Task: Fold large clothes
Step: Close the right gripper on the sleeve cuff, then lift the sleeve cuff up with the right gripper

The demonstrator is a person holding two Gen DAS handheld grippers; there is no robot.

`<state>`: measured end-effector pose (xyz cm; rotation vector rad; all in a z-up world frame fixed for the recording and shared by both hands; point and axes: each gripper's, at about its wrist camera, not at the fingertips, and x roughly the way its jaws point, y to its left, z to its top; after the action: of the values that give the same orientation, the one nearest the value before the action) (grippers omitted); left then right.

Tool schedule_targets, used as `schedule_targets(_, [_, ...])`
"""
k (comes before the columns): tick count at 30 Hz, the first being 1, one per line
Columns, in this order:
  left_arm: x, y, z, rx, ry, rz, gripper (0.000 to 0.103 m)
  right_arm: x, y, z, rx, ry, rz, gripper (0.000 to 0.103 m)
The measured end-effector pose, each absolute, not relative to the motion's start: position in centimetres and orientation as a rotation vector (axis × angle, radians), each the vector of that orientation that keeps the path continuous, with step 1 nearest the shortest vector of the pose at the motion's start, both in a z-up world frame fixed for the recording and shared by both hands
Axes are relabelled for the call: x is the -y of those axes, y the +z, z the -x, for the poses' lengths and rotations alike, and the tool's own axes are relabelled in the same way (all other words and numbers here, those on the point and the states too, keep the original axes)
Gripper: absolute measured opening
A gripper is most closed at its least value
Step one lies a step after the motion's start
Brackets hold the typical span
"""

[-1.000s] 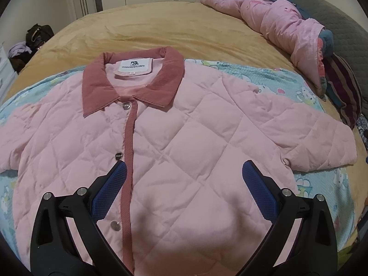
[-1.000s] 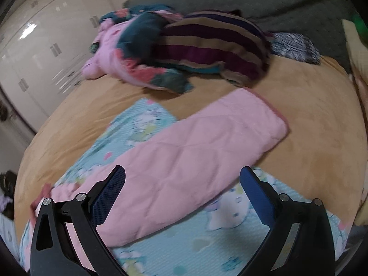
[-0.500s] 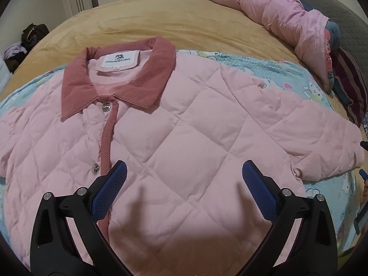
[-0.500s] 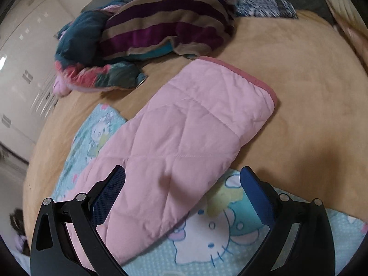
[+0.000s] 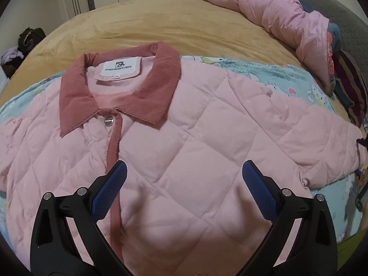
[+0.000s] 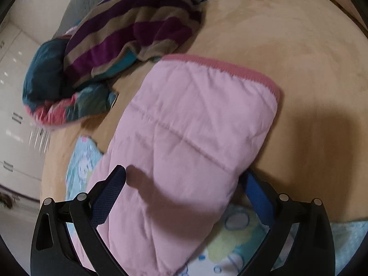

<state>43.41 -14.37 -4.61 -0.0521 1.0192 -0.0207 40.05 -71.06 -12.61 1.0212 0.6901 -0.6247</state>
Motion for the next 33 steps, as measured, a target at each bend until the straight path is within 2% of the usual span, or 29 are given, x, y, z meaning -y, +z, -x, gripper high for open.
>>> schedule_targets(2, [13.9,-4.4,-43.6,-1.018,-0.019,0.058,0.094,71.7,-12.9,-39.9,-0.654,-0.618,-1.045,0.095])
schedule_targets(4, [13.5,-4.1,-43.7,-1.014,-0.019,0.069,0.094,72.2,-13.0,-39.9,-0.644,-0.612,-1.043,0.084])
schedule_targets(5, [13.2,-3.9,-43.7,-1.012,-0.023,0.076,0.094,72.3,-13.0,-40.0,-0.643,-0.608,-1.044,0.074])
schedule_targets(6, [12.9,-3.7,-43.7,-1.009,-0.021,0.081,0.094,72.6,-13.1,-39.9,-0.633,-0.590,-1.056,0.058])
schedule_targets(7, [12.8,-3.5,-43.7,-1.009,-0.021,0.085,0.094,72.9,-13.0,-39.7,-0.605,-0.542,-1.074,0.049])
schedule_targets(8, [12.6,-3.1,-43.7,-1.007,-0.028,0.091,0.094,73.0,-12.7,-39.6,-0.581,-0.496,-1.073,0.036])
schedule_targets(11, [12.0,-1.7,-43.5,-0.988,-0.034,0.098,0.094,72.2,-10.0,-39.5,-0.551,-0.440,-0.974,0.026])
schedule_targets(15, [10.9,0.4,-43.0,-0.967,-0.035,0.129,0.094,69.8,-4.7,-39.4,-0.483,-0.342,-0.879,0.022])
schedule_targets(23, [7.9,5.3,-41.3,-0.929,-0.033,0.162,0.094,62.3,5.4,-39.8,-0.437,-0.201,-0.676,0.021])
schedule_targets(33, [2.7,11.2,-38.8,-0.869,-0.036,0.196,0.094,51.2,14.4,-40.7,-0.409,-0.042,-0.508,0.020])
